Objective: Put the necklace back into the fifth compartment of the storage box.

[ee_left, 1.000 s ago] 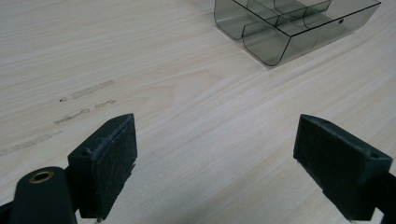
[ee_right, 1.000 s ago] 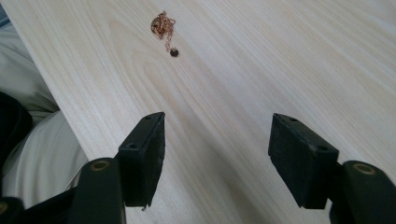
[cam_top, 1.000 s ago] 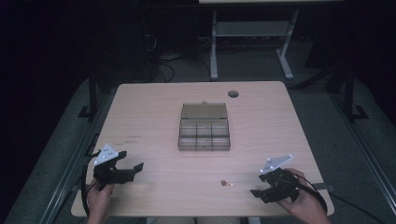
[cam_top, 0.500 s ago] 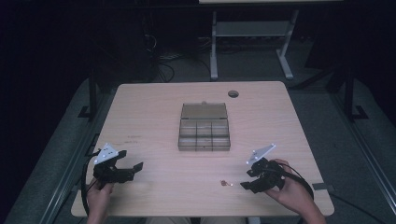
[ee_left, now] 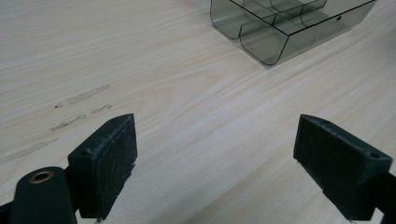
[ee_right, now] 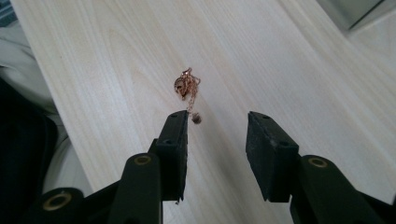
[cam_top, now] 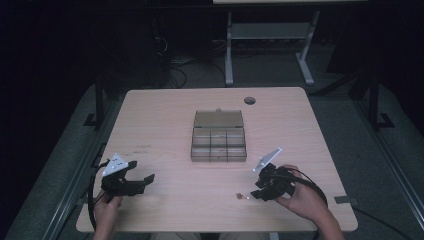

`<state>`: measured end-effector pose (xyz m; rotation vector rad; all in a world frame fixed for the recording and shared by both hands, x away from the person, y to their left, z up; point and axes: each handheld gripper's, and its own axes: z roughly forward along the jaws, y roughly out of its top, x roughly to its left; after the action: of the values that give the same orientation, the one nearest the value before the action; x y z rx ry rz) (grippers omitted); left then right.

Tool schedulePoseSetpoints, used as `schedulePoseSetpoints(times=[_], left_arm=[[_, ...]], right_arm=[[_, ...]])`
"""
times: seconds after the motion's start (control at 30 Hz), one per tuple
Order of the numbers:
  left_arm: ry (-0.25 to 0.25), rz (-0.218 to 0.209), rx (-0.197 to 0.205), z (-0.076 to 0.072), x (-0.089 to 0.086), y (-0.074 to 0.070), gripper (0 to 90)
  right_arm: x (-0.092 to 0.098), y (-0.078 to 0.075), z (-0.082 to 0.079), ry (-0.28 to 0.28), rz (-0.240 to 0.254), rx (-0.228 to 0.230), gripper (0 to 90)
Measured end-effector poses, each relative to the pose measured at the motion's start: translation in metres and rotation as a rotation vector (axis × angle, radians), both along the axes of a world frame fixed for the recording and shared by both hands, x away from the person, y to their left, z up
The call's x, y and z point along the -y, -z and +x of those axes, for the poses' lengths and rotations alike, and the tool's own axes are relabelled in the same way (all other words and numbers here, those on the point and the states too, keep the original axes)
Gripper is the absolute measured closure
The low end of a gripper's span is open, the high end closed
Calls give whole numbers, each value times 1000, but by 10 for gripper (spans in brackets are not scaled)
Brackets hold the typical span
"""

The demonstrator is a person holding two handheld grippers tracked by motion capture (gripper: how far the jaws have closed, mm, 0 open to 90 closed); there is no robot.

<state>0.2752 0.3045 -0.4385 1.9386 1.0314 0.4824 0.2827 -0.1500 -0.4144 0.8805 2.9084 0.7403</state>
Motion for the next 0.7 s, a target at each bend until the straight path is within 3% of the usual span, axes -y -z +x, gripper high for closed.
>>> schedulePoseSetpoints(times=[0.7], left_arm=[[-15, -10, 0, 1, -4, 0, 131]], right_arm=[[-42, 4, 9, -88, -63, -14, 583]])
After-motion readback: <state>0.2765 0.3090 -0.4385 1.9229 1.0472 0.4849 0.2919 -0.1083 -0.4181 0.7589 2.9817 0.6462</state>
